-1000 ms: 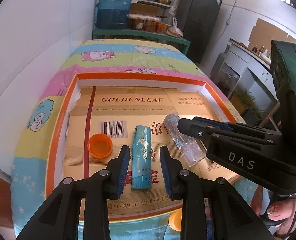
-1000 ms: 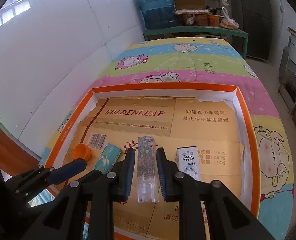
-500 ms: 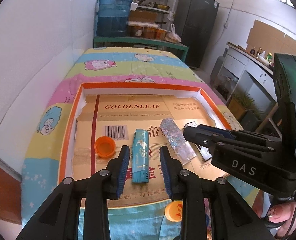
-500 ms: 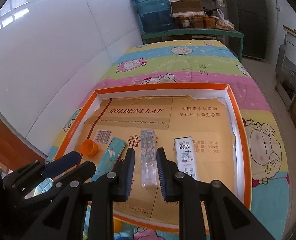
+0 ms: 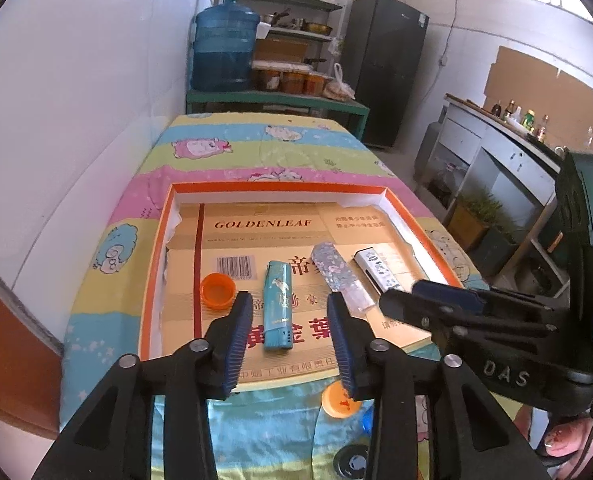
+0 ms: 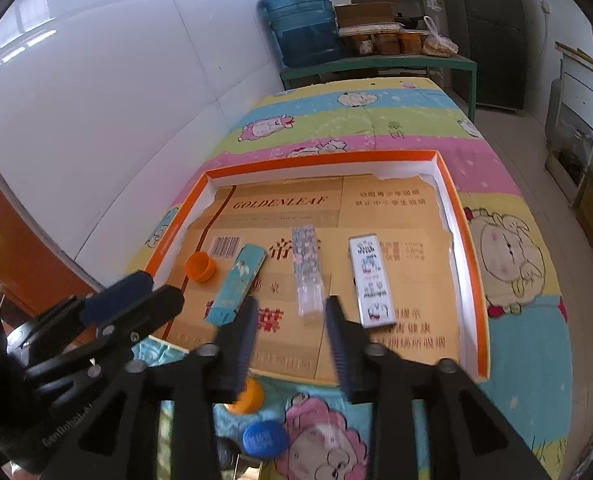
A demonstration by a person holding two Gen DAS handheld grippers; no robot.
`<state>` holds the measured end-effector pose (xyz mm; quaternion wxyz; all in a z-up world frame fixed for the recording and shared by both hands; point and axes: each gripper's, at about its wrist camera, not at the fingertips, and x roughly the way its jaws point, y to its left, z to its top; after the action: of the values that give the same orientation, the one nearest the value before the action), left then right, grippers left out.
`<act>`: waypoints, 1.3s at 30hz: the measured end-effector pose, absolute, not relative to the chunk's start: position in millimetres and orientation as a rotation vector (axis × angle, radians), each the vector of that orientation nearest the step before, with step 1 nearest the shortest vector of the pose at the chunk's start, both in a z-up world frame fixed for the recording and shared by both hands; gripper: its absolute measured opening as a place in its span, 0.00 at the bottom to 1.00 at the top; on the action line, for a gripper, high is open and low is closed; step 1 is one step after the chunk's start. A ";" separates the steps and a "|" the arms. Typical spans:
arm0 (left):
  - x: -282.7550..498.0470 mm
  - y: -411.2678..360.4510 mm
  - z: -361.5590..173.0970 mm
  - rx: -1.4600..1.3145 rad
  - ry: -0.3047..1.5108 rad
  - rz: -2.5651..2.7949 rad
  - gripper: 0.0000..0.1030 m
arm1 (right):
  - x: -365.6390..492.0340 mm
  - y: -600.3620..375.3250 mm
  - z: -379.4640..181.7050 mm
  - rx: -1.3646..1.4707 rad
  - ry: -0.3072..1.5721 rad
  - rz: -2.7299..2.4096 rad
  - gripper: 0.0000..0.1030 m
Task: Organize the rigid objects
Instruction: 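Move both open grippers back toward the loose items on the quilt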
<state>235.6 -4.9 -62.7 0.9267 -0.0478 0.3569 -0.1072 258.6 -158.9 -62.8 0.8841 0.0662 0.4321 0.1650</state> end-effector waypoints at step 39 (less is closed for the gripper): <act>113.5 29.8 -52.4 -0.092 0.695 -0.216 0.41 | 137.6 -156.8 -69.5 0.095 0.922 0.321 0.43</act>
<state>113.5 29.8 -52.4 0.9335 -0.0450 0.3395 -0.1058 137.6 -156.8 -69.5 0.8821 0.0457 0.4427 0.1543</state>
